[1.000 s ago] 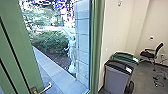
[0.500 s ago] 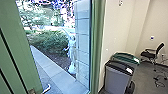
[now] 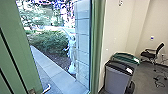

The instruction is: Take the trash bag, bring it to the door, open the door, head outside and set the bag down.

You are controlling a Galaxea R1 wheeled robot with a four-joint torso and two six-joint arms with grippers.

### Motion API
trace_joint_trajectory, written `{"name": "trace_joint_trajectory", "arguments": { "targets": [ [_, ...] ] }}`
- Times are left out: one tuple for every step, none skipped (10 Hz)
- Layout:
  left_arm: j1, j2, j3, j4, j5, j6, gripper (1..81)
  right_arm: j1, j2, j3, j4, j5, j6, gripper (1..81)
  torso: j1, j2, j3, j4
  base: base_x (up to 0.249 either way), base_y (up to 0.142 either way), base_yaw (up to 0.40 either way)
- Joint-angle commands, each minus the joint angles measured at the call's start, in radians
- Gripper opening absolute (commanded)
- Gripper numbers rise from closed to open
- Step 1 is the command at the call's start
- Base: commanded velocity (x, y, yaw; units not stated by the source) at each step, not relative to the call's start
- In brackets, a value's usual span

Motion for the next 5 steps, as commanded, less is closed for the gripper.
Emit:
{"name": "trace_joint_trajectory", "arguments": {
  "targets": [
    [-0.063,-0.001,0.000,0.006,0.062,0.001,1.0,0.031,0.016,0.009,-0.010,-0.049,-0.007,81.1,0.000,0.000,0.000,0.000,0.000,0.000,0.000],
    [-0.063,-0.002,0.000,0.007,0.062,0.001,1.0,0.033,0.016,0.009,-0.010,-0.049,-0.007,81.1,0.000,0.000,0.000,0.000,0.000,0.000,0.000],
    [-0.063,-0.001,0.000,0.009,0.064,0.003,1.0,0.031,0.014,0.009,-0.010,-0.049,-0.007,81.1,0.000,0.000,0.000,0.000,0.000,0.000,0.000],
    [-0.063,-0.001,0.000,0.009,0.064,0.003,1.0,0.031,0.014,0.009,-0.010,-0.049,-0.007,81.1,0.000,0.000,0.000,0.000,0.000,0.000,0.000],
    [-0.063,0.001,0.000,0.009,0.064,0.003,1.0,0.031,0.016,0.009,-0.010,-0.049,-0.007,81.1,0.000,0.000,0.000,0.000,0.000,0.000,0.000]
  ]
}}
